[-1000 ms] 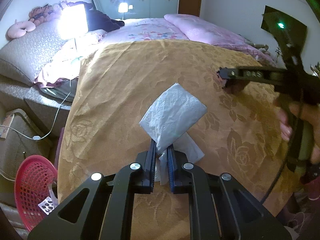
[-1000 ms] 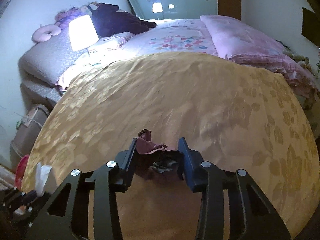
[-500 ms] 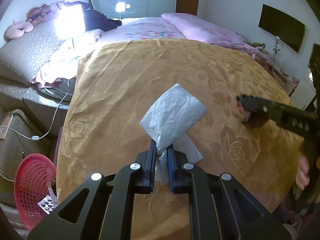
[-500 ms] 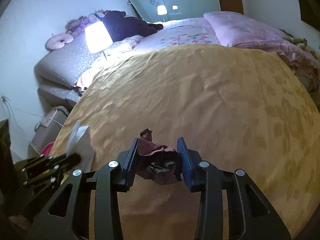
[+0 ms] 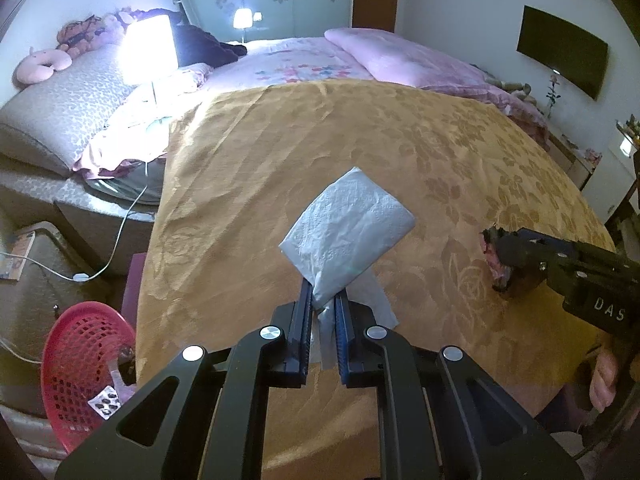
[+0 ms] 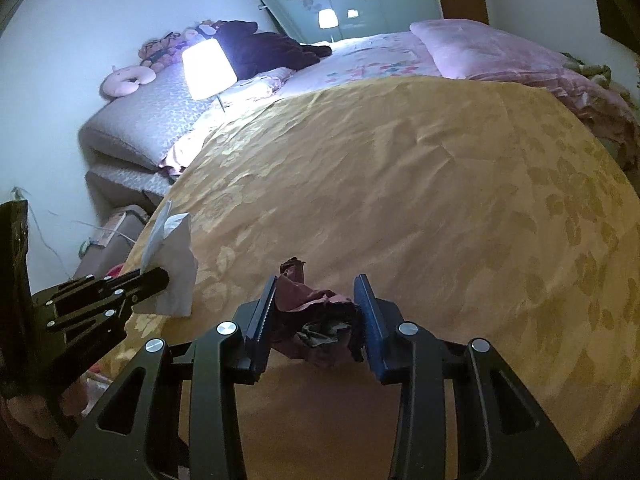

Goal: Collect trash
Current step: 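Carry the white paper and brown wrapper over the pink basket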

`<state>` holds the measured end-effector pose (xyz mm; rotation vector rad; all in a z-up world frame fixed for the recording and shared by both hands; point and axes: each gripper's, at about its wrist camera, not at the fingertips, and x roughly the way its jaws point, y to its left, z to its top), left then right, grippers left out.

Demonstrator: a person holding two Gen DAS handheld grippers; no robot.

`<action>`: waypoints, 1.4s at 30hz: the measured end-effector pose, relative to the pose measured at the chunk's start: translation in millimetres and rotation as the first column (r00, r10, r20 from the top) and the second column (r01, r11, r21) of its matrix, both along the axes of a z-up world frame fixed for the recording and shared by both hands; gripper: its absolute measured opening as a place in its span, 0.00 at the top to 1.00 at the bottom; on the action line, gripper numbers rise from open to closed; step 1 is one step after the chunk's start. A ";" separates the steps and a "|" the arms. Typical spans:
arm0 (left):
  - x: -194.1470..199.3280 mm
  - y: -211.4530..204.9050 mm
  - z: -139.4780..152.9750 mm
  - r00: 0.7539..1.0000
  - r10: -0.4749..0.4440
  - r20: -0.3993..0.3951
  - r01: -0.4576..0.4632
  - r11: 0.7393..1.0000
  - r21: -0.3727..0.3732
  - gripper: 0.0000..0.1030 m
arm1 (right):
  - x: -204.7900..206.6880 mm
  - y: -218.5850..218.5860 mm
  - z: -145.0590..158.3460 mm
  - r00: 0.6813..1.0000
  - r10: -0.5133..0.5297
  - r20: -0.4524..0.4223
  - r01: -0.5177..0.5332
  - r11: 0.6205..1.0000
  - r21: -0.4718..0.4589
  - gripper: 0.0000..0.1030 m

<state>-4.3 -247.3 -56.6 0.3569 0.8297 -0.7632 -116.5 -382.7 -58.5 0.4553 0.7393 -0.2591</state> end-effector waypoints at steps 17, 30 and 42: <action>5.7 37.5 11.3 0.999 0.045 -0.002 -0.046 0.999 -0.015 0.90 | 10.7 32.3 6.4 0.996 0.093 0.015 -0.093 0.996 0.002 0.64; 18.9 81.8 15.5 0.992 0.123 0.008 -0.123 0.992 -0.005 0.90 | 32.3 60.5 8.7 0.984 0.180 0.009 -0.180 0.984 -0.003 0.64; 44.0 161.1 5.3 0.943 0.332 -0.035 -0.332 0.943 0.006 0.90 | 73.3 122.0 19.7 0.933 0.360 0.000 -0.360 0.933 -0.015 0.64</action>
